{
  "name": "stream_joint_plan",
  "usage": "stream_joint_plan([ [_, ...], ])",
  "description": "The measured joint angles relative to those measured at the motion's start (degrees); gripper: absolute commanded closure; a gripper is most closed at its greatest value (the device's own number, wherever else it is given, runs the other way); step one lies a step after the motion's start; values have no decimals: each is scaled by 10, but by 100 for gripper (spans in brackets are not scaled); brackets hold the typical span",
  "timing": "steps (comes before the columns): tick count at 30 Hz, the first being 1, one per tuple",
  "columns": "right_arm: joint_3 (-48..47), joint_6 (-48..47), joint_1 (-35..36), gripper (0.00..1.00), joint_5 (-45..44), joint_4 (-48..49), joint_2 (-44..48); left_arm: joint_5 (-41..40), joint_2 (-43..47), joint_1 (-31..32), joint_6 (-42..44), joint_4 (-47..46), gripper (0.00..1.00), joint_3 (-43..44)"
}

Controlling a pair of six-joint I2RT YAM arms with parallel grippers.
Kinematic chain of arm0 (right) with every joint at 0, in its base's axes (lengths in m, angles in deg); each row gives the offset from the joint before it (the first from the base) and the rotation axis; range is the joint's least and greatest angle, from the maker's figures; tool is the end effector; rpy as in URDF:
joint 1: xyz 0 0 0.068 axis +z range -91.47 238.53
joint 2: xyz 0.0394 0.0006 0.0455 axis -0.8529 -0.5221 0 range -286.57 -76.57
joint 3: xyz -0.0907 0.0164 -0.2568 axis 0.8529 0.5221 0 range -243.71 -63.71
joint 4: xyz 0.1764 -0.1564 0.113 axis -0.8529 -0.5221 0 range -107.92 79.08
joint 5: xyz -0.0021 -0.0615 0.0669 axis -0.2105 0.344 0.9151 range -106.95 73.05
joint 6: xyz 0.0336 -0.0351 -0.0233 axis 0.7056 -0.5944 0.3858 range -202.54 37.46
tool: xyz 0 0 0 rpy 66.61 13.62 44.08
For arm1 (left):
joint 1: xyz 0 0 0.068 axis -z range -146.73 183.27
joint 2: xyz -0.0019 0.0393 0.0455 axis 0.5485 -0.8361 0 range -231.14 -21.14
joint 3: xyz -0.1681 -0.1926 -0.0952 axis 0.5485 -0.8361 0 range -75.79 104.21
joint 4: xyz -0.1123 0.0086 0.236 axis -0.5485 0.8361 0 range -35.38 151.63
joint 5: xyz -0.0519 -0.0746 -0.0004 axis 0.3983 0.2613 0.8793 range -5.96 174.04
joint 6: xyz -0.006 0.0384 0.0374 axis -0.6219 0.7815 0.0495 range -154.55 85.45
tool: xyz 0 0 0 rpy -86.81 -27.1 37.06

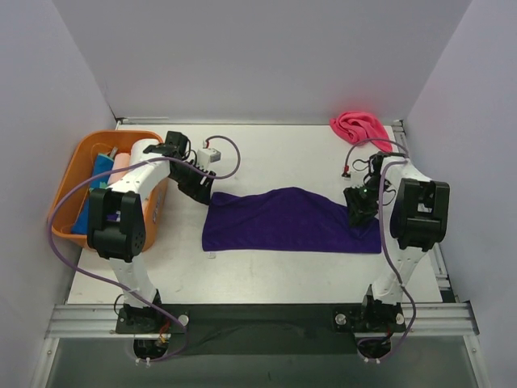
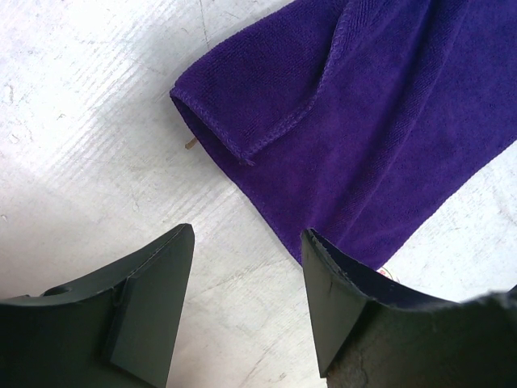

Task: Roll the towels
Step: Flatten the towel

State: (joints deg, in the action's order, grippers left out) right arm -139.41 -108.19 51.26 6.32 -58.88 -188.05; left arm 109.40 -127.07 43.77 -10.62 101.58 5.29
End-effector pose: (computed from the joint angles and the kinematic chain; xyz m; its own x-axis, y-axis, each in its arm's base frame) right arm 0.3611 -0.0319 0.1586 -0.9207 -0.2836 -0.2683 -0.3607 0.8808 0.3067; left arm 0.3641 -0.0831 0.2180 -0.7337 0.5088 -0.4504 0.6496 0.7196 -0.2454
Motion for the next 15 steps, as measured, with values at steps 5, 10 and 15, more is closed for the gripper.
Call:
stream_joint_plan([
  [5,19,0,26,81,-3,6,0,0,0,0,0,0,34,0],
  [10,33,1,40,100,-11,10,1,0,0,0,0,0,34,0],
  [15,44,-2,43,100,-17,17,31,0,0,0,0,0,33,-2],
])
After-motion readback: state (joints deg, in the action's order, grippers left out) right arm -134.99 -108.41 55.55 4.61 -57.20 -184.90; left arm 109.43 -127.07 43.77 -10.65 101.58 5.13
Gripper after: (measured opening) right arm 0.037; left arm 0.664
